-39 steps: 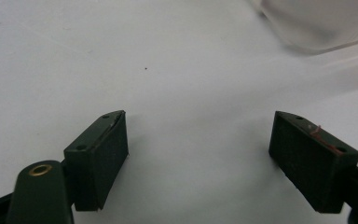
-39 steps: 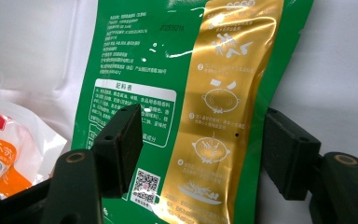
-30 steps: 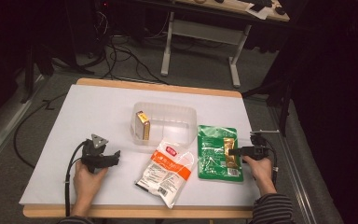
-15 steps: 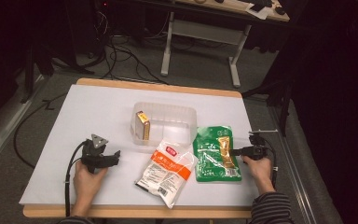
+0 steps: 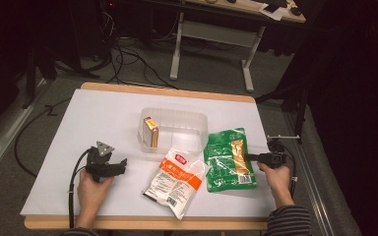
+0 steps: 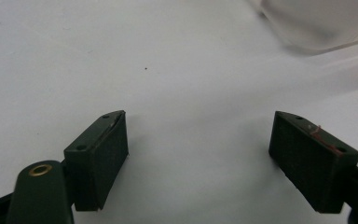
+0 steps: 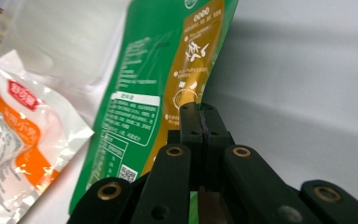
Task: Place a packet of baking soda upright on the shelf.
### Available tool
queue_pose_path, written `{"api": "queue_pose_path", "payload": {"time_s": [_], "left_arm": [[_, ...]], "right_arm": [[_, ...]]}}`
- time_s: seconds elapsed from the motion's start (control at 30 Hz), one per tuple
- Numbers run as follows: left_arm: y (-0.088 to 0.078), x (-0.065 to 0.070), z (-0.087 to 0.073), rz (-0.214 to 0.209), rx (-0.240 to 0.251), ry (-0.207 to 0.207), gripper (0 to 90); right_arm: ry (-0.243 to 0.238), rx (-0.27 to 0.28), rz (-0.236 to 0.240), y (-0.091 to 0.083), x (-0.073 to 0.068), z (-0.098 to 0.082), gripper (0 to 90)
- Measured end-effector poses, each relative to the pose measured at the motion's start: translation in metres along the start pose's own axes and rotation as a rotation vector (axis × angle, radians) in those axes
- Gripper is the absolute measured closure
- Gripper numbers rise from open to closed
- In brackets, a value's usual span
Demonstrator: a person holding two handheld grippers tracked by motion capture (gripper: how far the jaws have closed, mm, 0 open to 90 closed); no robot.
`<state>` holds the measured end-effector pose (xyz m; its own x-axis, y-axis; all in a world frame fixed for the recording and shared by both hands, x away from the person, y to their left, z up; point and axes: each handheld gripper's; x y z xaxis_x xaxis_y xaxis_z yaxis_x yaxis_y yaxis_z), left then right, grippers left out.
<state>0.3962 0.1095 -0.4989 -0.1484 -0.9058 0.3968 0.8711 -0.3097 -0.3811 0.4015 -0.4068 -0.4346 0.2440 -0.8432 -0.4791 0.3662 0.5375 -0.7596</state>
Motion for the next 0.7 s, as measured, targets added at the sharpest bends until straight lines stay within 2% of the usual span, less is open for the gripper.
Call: {"api": "queue_pose_path", "payload": {"time_s": [0.37, 0.7], "left_arm": [[0.0, 0.0, 0.0, 0.0, 0.0, 0.0, 20.0], [0.0, 0.0, 0.0, 0.001, -0.001, 0.003, 20.0]], "right_arm": [[-0.084, 0.06, 0.008, -0.024, -0.025, 0.011, 90.0], [-0.178, 0.072, -0.016, -0.041, -0.052, 0.025, 90.0]]}}
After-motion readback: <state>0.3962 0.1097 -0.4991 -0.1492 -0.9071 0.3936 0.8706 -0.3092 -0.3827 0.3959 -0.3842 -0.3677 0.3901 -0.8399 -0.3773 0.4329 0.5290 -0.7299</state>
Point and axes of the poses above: each handheld gripper's, and its own axes: y roughly forward along the jaws, z roughly out of its top, x roughly to its right, and after that the axes turned 3 degrees about -x, right-handed
